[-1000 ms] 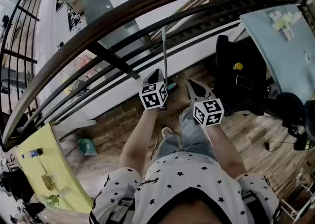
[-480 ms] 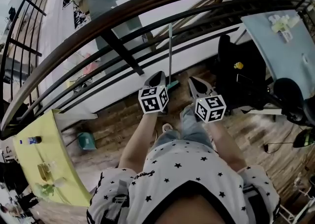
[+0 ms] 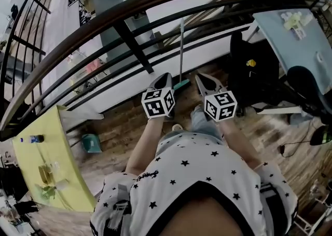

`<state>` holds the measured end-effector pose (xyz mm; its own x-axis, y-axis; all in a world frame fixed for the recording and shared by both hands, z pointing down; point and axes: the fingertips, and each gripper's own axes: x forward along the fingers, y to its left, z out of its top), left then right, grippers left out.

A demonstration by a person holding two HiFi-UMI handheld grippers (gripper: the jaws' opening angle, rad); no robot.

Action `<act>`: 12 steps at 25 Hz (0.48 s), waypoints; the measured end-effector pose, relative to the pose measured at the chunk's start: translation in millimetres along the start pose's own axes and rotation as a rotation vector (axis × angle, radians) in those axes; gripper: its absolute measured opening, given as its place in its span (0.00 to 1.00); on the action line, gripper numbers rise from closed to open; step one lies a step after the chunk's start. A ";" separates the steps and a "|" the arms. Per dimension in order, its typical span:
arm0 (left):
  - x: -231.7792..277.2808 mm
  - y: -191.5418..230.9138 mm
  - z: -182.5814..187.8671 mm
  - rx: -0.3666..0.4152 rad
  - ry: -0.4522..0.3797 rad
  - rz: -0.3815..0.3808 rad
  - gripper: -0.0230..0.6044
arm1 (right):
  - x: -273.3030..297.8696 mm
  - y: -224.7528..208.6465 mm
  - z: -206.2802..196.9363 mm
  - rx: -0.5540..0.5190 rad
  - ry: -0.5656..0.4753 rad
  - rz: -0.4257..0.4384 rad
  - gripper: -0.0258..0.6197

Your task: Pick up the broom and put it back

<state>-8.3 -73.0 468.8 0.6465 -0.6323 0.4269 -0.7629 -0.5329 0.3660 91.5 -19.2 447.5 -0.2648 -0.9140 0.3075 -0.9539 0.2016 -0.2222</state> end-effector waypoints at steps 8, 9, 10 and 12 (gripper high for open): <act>-35.3 8.8 -9.7 -0.001 -0.002 -0.005 0.06 | -4.6 30.7 -3.5 -0.023 -0.008 0.031 0.03; -38.2 10.7 -9.8 -0.004 -0.004 -0.004 0.06 | -4.6 33.7 -4.0 -0.025 -0.007 0.035 0.03; -40.7 12.3 -9.9 -0.006 -0.006 -0.003 0.06 | -4.6 36.5 -4.8 -0.028 -0.006 0.038 0.03; -44.9 14.1 -10.4 -0.011 -0.009 -0.003 0.06 | -5.3 41.3 -6.7 -0.030 -0.003 0.043 0.03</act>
<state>-48.1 -46.3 463.4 0.6489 -0.6354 0.4185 -0.7607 -0.5290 0.3762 52.6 -3.7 442.9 -0.3053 -0.9053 0.2953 -0.9455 0.2514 -0.2069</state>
